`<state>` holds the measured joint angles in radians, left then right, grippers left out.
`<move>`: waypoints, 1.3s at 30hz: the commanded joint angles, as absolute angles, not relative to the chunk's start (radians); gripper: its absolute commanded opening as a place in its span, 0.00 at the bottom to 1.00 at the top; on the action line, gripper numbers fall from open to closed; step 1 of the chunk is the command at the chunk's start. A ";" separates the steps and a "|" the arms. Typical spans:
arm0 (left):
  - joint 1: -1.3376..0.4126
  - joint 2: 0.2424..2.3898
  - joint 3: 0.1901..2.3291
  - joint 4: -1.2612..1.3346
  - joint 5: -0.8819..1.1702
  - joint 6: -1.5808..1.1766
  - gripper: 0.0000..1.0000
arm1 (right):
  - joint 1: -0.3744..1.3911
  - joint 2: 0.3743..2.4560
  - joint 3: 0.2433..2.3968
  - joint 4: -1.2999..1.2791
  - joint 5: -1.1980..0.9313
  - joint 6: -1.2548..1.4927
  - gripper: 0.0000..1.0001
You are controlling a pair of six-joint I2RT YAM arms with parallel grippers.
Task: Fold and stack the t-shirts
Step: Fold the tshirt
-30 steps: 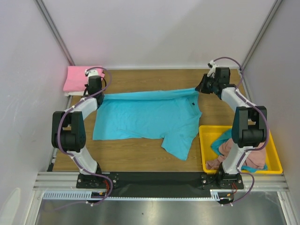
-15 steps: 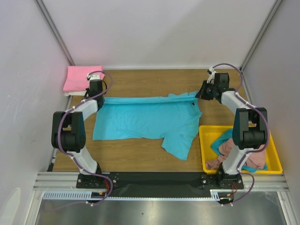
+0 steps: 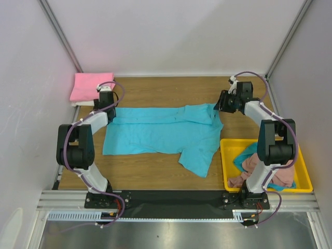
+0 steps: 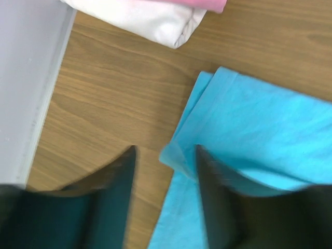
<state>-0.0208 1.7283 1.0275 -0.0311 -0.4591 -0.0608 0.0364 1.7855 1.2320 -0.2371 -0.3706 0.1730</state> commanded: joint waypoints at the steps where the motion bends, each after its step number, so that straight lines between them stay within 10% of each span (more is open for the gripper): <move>1: -0.008 1.628 1.009 -0.040 -0.475 -0.057 0.60 | 0.046 1.729 1.229 -0.250 -0.359 0.156 0.50; 9: -0.008 1.560 1.081 -0.119 -0.437 -0.123 0.82 | 0.044 1.706 1.272 -0.256 -0.322 0.192 0.74; 39: -0.218 1.963 1.380 0.087 0.282 -0.387 0.86 | 0.181 2.131 1.672 -0.302 -0.258 0.311 0.84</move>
<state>-0.1967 1.9373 1.3243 0.0311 0.2153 -0.3515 0.1833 2.1307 1.6276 -0.2737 -0.2863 0.3275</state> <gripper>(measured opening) 0.862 0.840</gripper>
